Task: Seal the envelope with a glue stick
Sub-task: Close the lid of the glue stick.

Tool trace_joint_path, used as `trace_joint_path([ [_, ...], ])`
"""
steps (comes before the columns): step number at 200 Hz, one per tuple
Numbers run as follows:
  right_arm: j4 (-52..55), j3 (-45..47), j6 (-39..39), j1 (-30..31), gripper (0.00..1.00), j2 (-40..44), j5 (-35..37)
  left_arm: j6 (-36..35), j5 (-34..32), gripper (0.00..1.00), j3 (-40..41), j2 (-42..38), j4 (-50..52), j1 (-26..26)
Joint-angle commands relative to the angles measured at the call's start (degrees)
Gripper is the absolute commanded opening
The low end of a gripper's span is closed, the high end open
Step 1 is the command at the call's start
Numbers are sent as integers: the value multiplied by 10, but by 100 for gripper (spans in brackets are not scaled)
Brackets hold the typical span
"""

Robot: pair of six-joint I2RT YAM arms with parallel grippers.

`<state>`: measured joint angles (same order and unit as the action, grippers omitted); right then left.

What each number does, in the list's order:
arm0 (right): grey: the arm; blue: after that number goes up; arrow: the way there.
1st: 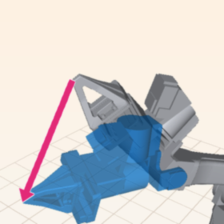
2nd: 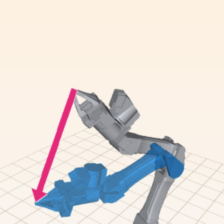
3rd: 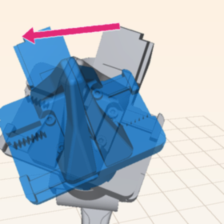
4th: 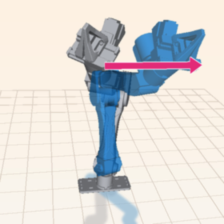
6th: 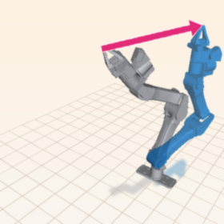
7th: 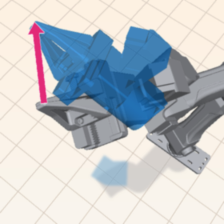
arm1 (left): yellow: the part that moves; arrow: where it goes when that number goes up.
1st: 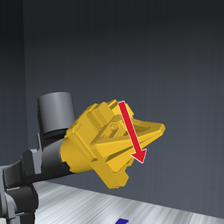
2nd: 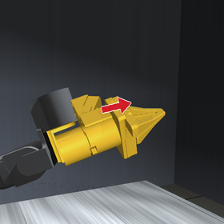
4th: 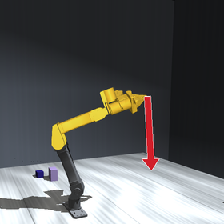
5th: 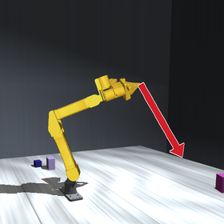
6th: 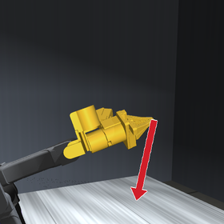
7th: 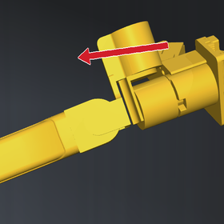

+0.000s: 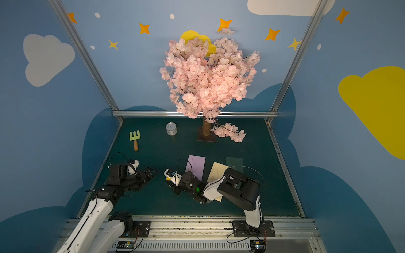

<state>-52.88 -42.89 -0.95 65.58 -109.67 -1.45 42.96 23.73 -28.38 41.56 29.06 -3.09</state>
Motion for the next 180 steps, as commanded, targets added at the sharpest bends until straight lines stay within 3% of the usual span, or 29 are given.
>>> trace_joint_path([
  [1, 178, 23, 29, -16, 0, -41, 11, -9, -2, 93, 4, -3, 0, 3],
  [40, 283, 2, 5, -16, 0, -34, 40, -9, -3, 93, 1, -4, 0, 2],
  [72, 470, -71, -10, 0, 0, -41, 96, -13, -6, 93, -3, -3, 4, 4],
  [180, 375, 36, 39, 22, 0, -29, 164, -28, -12, 94, -18, 8, 15, 4],
])
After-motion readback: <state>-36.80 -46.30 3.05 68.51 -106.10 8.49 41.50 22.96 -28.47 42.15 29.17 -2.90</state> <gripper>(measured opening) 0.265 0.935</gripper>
